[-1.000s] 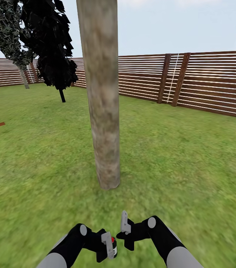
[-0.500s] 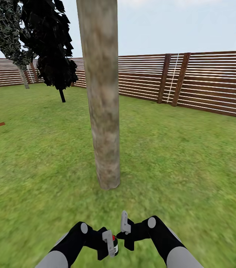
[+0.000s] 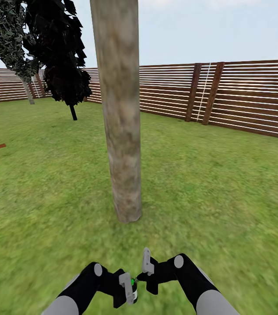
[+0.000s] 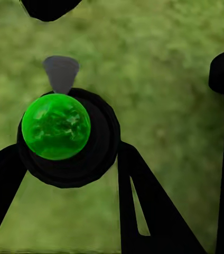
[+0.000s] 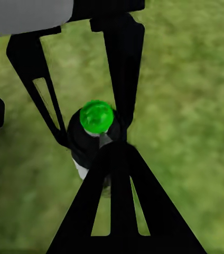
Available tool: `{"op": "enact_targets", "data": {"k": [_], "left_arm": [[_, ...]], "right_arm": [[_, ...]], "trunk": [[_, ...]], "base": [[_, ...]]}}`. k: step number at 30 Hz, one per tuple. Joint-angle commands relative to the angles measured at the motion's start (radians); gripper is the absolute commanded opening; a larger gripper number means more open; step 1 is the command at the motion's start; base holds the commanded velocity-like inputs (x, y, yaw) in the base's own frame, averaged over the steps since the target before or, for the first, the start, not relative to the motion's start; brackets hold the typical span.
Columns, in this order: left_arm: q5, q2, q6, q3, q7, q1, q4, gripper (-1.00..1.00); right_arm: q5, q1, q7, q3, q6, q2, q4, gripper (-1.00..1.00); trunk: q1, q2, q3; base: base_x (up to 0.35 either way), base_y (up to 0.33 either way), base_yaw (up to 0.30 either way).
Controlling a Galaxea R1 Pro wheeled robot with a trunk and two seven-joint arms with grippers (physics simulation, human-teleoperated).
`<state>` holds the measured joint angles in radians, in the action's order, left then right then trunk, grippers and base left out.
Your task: In the garden, pick up the pesticide atomizer on the floor and spray pesticide onto both trees until each tree trunk is fully covered.
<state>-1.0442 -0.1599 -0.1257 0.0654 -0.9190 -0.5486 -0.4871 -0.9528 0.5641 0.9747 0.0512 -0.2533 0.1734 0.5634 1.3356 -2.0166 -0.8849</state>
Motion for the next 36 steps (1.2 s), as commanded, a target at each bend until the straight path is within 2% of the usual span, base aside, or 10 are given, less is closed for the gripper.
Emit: {"op": "enact_targets", "data": {"k": [1,11,12,15,17,23,25,27,31,36], "left_arm": [[-0.012,0.006,-0.010,0.006,-0.003,0.002,-0.002,-1.00],[-0.017,0.276,-0.025,0.008,-0.004,0.015,0.004,-1.00],[-0.020,0.295,-0.023,0.006,-0.003,0.019,0.006,-1.00],[-0.029,0.337,-0.012,0.016,0.007,0.049,0.004,-1.00],[-0.018,0.358,0.007,0.095,0.077,0.054,0.003,-1.00],[0.025,0.324,0.047,0.550,0.327,0.056,0.007,-1.00],[0.181,0.263,0.192,0.647,0.345,0.047,0.006,-1.00],[0.245,0.166,0.361,0.620,0.344,0.040,-0.008,-1.00],[0.248,0.152,0.407,0.609,0.337,0.003,-0.012,-1.00],[0.245,0.147,0.521,0.607,0.338,-0.094,-0.014,-1.00]], "right_arm": [[-0.007,0.000,0.004,0.005,-0.004,0.001,0.001,-1.00],[-0.008,0.000,0.003,0.006,-0.004,0.001,0.000,-1.00],[-0.009,0.000,0.003,0.006,-0.003,0.001,-0.001,1.00],[-0.011,0.000,-0.001,0.012,-0.003,0.001,-0.002,1.00],[-0.013,0.000,-0.048,0.016,-0.004,0.001,-0.005,1.00],[0.084,-0.009,-0.514,0.110,-0.019,-0.151,-0.233,1.00],[0.239,-0.019,-0.998,0.176,-0.162,-0.194,-0.446,1.00],[0.355,-0.094,-1.283,0.185,-0.311,-0.225,-0.523,1.00],[0.390,-0.097,-1.289,0.186,-0.318,-0.231,-0.527,1.00],[0.593,-0.098,-1.286,0.185,-0.318,-0.230,-0.529,1.00]], "trunk": [[0.000,0.000,-0.001],[0.000,0.000,-0.001],[0.000,0.000,-0.001],[0.000,0.000,-0.001],[0.000,0.000,-0.001],[0.000,0.000,-0.001],[0.000,0.000,-0.001],[0.000,0.000,-0.001],[0.000,0.000,-0.001],[0.000,0.000,-0.001]], "base": [[0.000,0.000,0.000],[0.000,0.000,0.000],[0.000,0.000,0.000],[0.000,0.000,0.000],[0.000,0.000,0.000],[0.000,0.000,0.000],[0.000,0.000,0.000],[0.000,0.000,0.000],[0.000,0.000,0.000],[0.021,-0.087,0.000]]}}
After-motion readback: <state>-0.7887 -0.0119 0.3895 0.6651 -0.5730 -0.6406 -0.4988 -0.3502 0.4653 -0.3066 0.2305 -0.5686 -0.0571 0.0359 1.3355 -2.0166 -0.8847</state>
